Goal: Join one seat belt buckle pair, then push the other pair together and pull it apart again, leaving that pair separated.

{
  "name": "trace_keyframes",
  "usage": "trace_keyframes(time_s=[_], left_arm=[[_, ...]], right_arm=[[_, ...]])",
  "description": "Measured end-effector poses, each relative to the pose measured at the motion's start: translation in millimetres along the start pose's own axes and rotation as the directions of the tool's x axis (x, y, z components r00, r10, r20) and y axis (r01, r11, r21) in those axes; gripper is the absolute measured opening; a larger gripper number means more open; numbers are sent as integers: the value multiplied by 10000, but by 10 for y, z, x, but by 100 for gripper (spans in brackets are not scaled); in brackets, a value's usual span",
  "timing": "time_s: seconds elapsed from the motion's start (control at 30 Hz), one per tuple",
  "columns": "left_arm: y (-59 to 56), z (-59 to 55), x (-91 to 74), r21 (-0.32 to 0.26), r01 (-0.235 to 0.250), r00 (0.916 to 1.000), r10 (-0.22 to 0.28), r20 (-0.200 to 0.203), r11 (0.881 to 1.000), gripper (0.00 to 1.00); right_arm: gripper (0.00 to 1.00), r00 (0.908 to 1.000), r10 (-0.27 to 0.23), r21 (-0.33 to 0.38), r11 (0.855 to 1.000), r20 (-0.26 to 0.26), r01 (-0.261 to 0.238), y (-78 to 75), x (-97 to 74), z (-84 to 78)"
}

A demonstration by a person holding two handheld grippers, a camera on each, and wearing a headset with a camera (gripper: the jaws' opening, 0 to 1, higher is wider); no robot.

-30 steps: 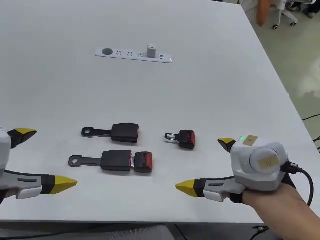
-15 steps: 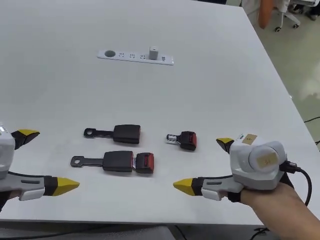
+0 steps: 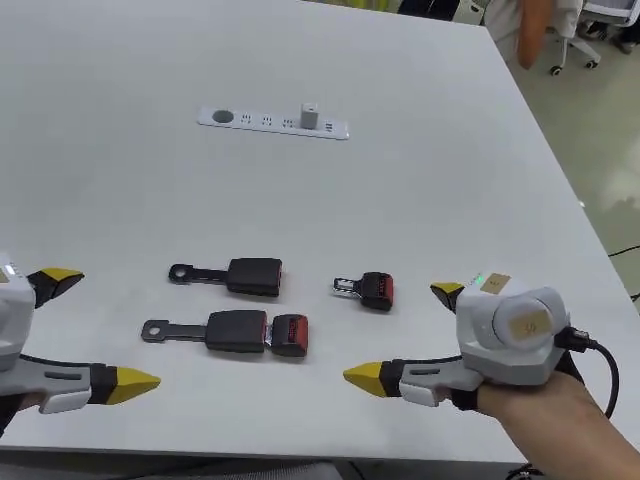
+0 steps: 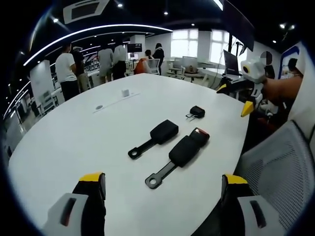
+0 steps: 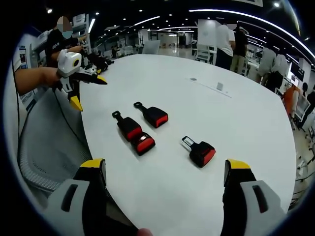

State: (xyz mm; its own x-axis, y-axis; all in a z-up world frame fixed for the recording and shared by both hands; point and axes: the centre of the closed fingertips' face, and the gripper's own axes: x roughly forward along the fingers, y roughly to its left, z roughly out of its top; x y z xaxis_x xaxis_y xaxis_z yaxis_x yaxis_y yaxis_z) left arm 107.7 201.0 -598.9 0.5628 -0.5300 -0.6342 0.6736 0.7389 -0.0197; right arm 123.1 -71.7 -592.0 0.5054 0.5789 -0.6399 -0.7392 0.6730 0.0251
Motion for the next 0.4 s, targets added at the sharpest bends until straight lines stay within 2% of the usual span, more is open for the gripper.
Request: trace_keyframes(time_s=[0.4], left_arm=[[24, 27, -14, -20, -100, 9999, 100, 36, 9999, 100]], right_arm=[[100, 9998, -20, -53, 10000, -217, 19, -44, 30, -38]])
